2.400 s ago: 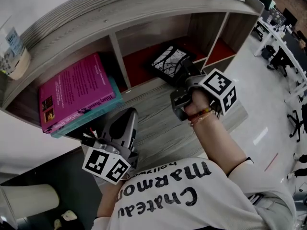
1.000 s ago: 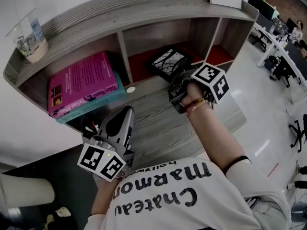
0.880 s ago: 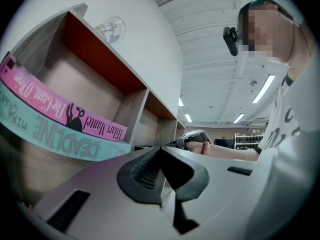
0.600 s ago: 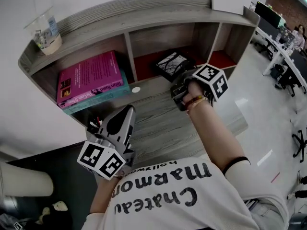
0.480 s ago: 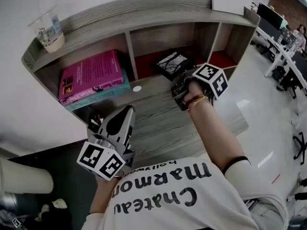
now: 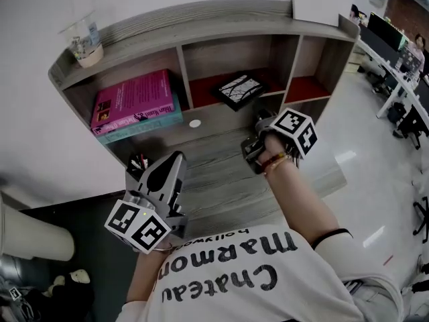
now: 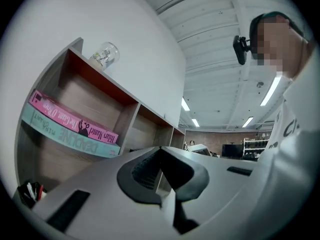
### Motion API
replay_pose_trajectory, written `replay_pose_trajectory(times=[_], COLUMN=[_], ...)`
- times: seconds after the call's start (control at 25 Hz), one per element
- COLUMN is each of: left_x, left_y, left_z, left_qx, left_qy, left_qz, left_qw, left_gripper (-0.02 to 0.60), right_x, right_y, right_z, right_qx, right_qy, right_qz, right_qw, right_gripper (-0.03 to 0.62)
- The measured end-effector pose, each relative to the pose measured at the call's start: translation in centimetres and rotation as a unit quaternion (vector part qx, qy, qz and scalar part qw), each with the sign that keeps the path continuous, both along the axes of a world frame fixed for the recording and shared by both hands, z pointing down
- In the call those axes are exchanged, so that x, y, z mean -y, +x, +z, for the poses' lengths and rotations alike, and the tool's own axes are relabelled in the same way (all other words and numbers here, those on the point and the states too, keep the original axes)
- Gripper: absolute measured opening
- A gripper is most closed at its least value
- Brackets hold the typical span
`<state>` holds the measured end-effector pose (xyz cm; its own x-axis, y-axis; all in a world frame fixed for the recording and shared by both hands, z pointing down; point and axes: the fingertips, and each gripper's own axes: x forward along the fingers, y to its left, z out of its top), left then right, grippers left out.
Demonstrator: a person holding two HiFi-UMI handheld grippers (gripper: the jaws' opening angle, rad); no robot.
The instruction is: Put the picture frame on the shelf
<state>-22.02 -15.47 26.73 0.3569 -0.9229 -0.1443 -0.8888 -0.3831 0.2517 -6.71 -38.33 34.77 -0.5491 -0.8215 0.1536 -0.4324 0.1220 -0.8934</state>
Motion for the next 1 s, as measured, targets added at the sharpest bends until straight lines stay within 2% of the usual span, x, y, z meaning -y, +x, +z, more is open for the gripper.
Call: replay_pose_trajectory(times=[0.16,0.28,0.36,0.52,0.68,0.88,1.0], left_x=[-0.7,-1.5,-2.2,-3.7,-5.5,-8.4,-9.9], left_y=[1.2,2.7,3.8,6.2,9.2,12.2,12.9], left_z=[0.2,0.0,0.0,0.3,0.9,1.2,0.8], left_qx=[0.005,0.011,0.011,0.013,0.017,0.025,0.021], left_qy=[-0.015,-0.01,-0.006,-0.002,-0.003,0.006,0.018], left_qz=[-0.015,-0.025,-0.033,-0.05,-0.051,-0.058,-0.067], left_qw=[0.9998,0.9996,0.9994,0.9987,0.9986,0.998,0.9974], left_gripper=[0.016,0.015,0.017,0.016,0.015,0.017,0.015], right_x=[-2.6,-4.6,-6.4,-10.3,-13.3,-16.7,-18.5], right_y=[1.5,2.7,3.3,4.5,6.3,8.4,9.5], right_z=[0.4,0.3,0.1,-0.6,-0.9,-0.7,-1.8], right_qx=[-0.001,-0.009,-0.014,-0.032,-0.056,-0.072,-0.101], right_qy=[0.01,0.022,0.037,0.08,0.118,0.138,0.182], right_qz=[-0.024,-0.047,-0.07,-0.111,-0.127,-0.144,-0.148], right_qw=[1.0,0.999,0.997,0.99,0.983,0.977,0.967], right_gripper=[0.115,0.076,0.034,0.011,0.002,0.002,0.002])
